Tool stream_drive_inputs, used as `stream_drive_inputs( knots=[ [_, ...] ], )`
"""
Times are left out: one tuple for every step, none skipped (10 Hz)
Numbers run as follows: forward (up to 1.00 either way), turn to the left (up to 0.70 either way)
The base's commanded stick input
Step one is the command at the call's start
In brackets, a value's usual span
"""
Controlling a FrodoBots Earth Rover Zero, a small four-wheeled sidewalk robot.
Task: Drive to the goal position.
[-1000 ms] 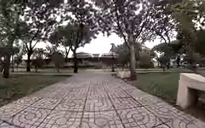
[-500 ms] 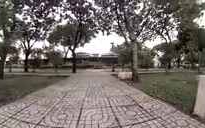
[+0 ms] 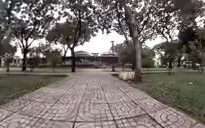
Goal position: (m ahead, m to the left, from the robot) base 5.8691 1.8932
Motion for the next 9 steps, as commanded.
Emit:
stream_drive_inputs(
  knots=[
    [0.7,0.0],
    [0.7,0.0],
    [0.7,0.0],
    [0.7,0.0],
    [0.7,0.0],
    [0.7,0.0],
    [0.7,0.0],
    [0.7,0.0],
    [0.7,0.0]
  ],
)
